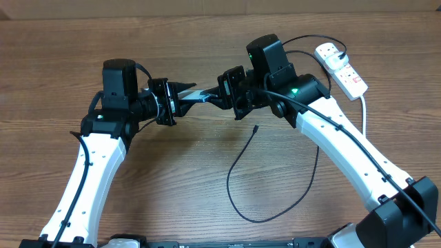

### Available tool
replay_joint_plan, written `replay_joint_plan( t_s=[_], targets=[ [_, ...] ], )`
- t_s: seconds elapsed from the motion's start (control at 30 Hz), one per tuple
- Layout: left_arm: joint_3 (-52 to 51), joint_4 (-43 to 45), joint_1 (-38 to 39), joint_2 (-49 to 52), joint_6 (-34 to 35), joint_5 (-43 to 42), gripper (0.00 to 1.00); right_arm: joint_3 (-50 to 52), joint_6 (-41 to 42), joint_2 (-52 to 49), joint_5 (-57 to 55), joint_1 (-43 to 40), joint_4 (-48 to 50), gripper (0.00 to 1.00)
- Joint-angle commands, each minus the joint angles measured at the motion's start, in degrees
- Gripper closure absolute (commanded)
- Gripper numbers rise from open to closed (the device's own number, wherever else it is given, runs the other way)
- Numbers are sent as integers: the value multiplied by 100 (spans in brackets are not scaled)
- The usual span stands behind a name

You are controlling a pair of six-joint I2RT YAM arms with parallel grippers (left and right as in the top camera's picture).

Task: Plug charger to phone and switch on socket
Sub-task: 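Hold the phone between both grippers, positioning it horizontally, then release the phone from the right gripper, keeping it in the left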

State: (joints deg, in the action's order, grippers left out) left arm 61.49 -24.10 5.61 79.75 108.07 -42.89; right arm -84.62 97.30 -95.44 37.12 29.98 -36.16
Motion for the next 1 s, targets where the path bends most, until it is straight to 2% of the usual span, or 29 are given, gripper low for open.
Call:
replay_joint_plan(
  t_s=[0.0, 0.2, 0.37, 0.43, 0.47, 0.57, 0.67, 0.77, 0.83, 0.9, 0.97],
  targets=[
    [-7, 20, 4, 24, 0, -87, 73, -39, 24, 4, 162, -22, 76, 96],
    [-4, 20, 4, 24, 0, -85, 79, -39, 24, 4, 160, -22, 79, 95],
    [-4, 20, 4, 24, 0, -90, 88, -39, 24, 4, 162, -20, 79, 95],
    [-4, 20, 4, 24, 7, -87, 90, -39, 24, 4, 160, -20, 79, 92],
    [-4, 20, 4, 24, 17, -87, 96, -39, 24, 4, 162, -22, 81, 91],
    [-7, 17, 4, 24, 17, -87, 96, -39, 24, 4, 162, -22, 81, 90],
    [-4, 17, 4, 24, 17, -87, 96, -39, 22, 4, 160, -22, 81, 83],
    [-7, 17, 4, 24, 17, -81, 96, -39, 17, 4, 157, -22, 79, 61],
    [-4, 13, 4, 24, 15, -55, 96, -39, -4, 4, 151, -22, 76, 51],
    [-4, 11, 4, 24, 13, 0, 96, -39, -24, 4, 116, -22, 74, 44],
    [-7, -31, -11, 24, -57, 205, 96, -39, -297, 4, -68, -22, 50, 32]
  ],
)
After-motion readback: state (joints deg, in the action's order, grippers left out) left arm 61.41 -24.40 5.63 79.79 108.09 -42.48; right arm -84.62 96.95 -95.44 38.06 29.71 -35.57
